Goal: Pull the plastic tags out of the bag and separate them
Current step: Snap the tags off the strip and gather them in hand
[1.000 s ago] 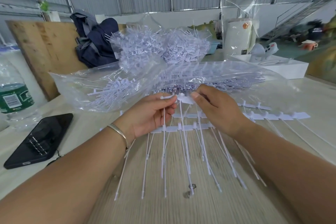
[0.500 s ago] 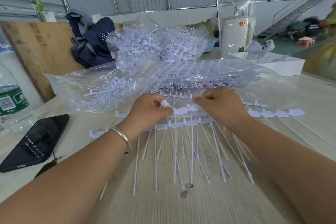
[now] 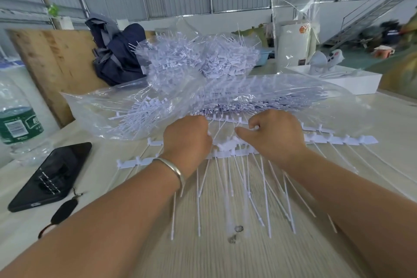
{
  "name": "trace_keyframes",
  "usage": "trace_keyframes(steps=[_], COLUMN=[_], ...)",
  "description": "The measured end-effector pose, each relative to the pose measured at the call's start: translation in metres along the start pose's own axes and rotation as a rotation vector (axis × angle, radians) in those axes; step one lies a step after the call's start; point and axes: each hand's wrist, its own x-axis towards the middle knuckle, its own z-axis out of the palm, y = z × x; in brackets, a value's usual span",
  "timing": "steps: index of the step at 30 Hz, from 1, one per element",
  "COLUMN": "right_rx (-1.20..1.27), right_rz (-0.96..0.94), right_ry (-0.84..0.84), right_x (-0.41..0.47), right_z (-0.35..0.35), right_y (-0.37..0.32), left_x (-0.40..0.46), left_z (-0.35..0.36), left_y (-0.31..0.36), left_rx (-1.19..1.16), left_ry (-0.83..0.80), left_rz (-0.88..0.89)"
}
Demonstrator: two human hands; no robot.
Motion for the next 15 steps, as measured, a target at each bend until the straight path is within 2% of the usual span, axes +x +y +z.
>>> trace_keyframes(steps=[2, 4, 8, 12, 15], right_rx=[0.0, 0.043, 0.076, 0.16, 0.173], right_rz=[-0.03, -0.018, -0.017, -0.024, -0.018], right_ry=[0.066, 0.114, 0.085, 0.027, 0.016], right_x=[0.0, 0.002, 0.004, 0.004, 0.004], right_z=[-0.006, -0.01, -0.005, 0.001, 0.002], right_y=[0.0, 0.0, 0.003, 0.006, 0.007], left_x=[0.002, 0.003, 0.006, 0.004, 0.003], left_z=[0.0, 0.001, 0.003, -0.002, -0.009], left_y=[-0.014, -0.025, -0.02, -0.01, -0.004], left_rx=[0.001, -0.114, -0.369, -0.614, -0.897], left_ry=[-0.01, 0.014, -0.004, -0.111, -0.247], left_rz=[-0.047, -0.098, -0.099, -0.071, -0.221])
